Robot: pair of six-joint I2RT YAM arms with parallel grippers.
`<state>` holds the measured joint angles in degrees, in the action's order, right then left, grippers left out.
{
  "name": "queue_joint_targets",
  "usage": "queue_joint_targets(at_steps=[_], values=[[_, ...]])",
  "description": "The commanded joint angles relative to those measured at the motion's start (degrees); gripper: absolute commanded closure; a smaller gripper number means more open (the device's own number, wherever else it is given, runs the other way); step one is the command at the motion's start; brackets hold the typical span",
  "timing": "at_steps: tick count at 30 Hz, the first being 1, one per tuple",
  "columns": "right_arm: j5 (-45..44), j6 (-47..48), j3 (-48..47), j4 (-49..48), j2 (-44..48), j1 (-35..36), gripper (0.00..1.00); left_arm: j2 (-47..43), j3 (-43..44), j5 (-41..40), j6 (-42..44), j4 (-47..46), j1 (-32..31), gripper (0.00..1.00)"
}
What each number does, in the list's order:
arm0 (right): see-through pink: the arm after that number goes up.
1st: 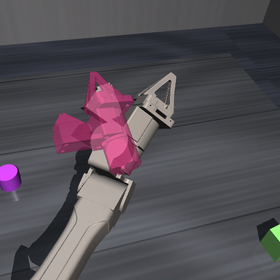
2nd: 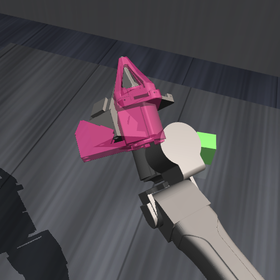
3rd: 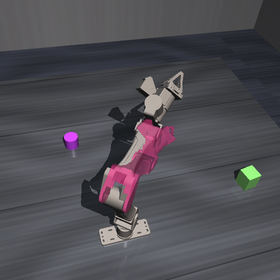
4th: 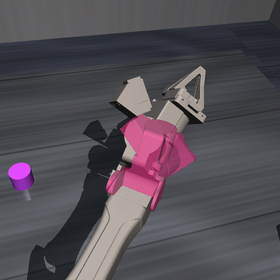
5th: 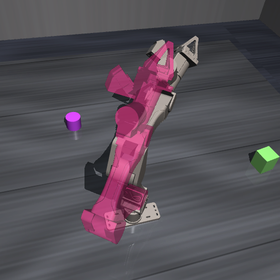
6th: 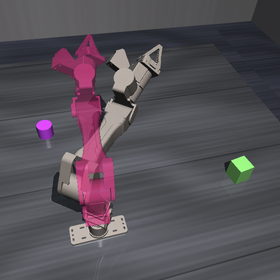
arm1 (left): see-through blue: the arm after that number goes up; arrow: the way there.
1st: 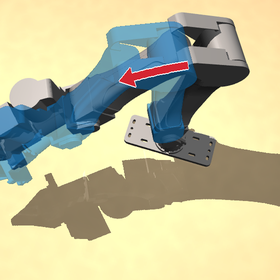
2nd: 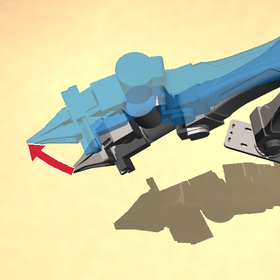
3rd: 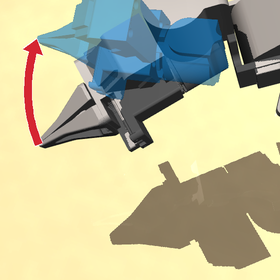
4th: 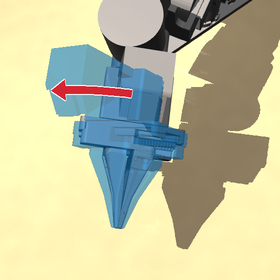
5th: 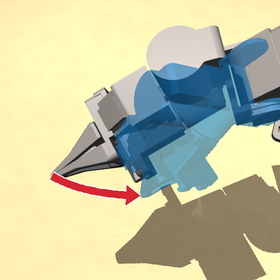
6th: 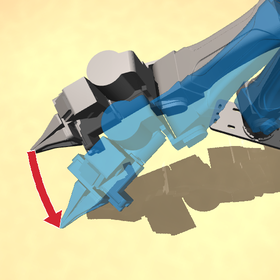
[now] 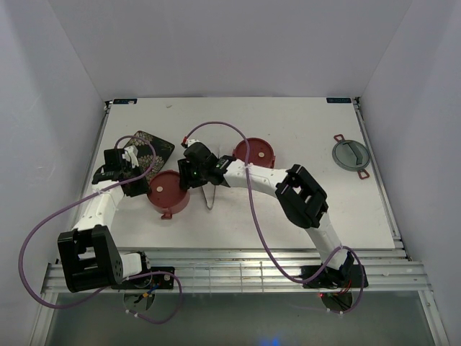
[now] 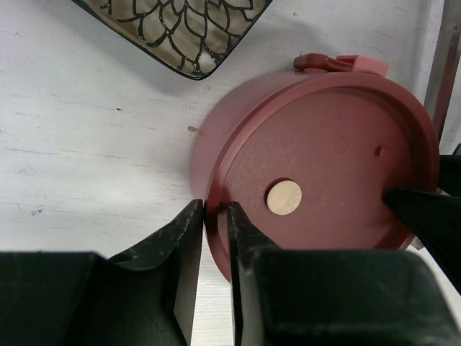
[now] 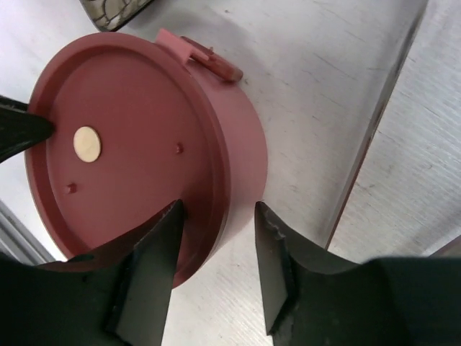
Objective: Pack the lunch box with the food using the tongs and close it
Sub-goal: Adjust the packing box at the center of the board.
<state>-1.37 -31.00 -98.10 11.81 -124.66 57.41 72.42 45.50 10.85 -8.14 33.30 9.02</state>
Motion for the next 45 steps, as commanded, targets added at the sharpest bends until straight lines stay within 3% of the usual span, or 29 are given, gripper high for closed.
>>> queue_joint_targets(at_steps=[1, 10, 15, 17, 18, 22, 34, 45], values=[[-4.43, -1.25, -2.71, 2.16, -0.58, 0.34, 0.52, -0.97, 0.65, 2.07, -1.87, -1.92, -0.31, 0.67], [-4.17, -0.2, -2.27, 2.33, -0.41, 0.42, 0.78, 2.46, 1.09, -4.78, -9.43, -2.19, 1.09, 0.61], [-3.12, 0.24, -2.18, 2.07, -0.84, 0.42, 0.91, 3.25, 0.56, -4.35, -10.58, -2.19, 1.79, 0.67], [-2.59, 0.33, -2.44, 2.07, -1.11, 0.34, 0.92, 4.21, 0.47, -4.09, -10.58, -2.01, 1.71, 0.73], [-2.33, 0.42, -2.53, 2.07, -1.46, 0.34, 0.92, 4.39, 0.47, -3.65, -10.4, -1.92, 1.71, 0.82], [-0.75, 0.86, -2.53, 2.07, -1.73, 0.42, 0.92, 3.69, 0.21, -0.23, -10.49, -2.18, 1.79, 0.99], [0.75, 3.4, 3.88, 1.54, 5.65, 0.42, 0.92, -4.74, -0.41, 11.02, -13.13, -2.54, 1.71, 1.0], [2.07, 4.02, 7.23, 1.81, 10.49, 1.13, 0.92, -8.7, -0.49, 14.72, -14.8, -2.54, 1.79, 1.0]])
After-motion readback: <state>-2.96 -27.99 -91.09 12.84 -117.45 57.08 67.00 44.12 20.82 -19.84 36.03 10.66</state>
